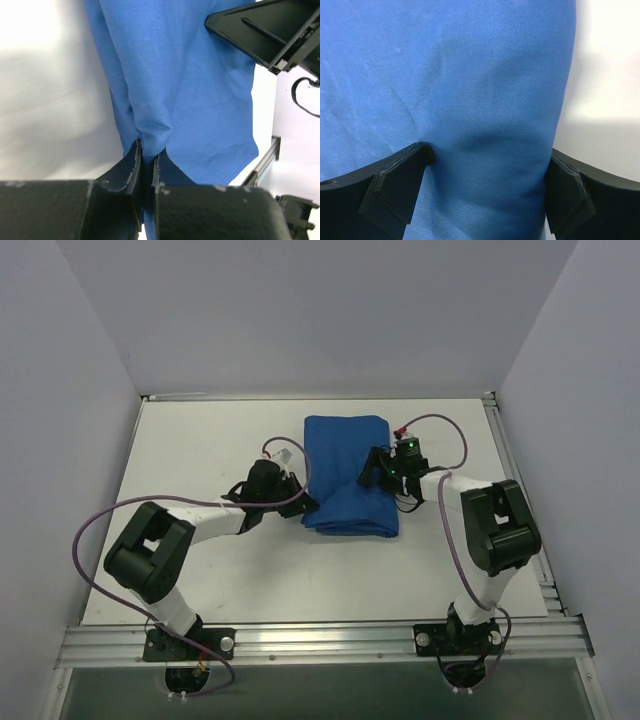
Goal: Open and lay out the surgical kit
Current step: Move the surgical kit at the center of the board.
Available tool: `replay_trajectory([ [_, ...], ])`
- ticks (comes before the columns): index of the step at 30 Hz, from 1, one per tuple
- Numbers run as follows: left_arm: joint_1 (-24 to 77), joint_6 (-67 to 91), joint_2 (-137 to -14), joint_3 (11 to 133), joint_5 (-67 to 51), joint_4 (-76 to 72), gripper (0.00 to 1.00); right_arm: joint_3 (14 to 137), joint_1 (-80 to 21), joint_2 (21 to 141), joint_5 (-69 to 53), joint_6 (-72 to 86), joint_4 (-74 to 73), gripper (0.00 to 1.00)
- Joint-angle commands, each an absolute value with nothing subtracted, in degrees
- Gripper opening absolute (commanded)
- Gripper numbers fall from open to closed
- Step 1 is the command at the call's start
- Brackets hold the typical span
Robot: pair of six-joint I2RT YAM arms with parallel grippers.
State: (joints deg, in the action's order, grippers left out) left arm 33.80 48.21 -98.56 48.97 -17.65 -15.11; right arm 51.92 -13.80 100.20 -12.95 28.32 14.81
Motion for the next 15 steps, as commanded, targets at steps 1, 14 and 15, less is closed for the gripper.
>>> replay_trajectory([
  [1, 31.04, 50.62, -93.54, 44.66, -14.59, -3.79, 0.02, 54.22, -19.85, 106.24, -11.34, 27.51, 13.71, 0.88],
  [14, 13.28, 45.8, -82.36, 42.63, -10.81, 16.43, 0.37, 63.72, -33.39, 113.46, -11.25, 35.85, 16.52, 0.87],
  [15, 11.27, 45.18, -82.18, 42.8, -11.42, 17.04, 0.4, 64.07, -33.92, 113.81, -11.42, 36.21, 16.87, 0.87],
])
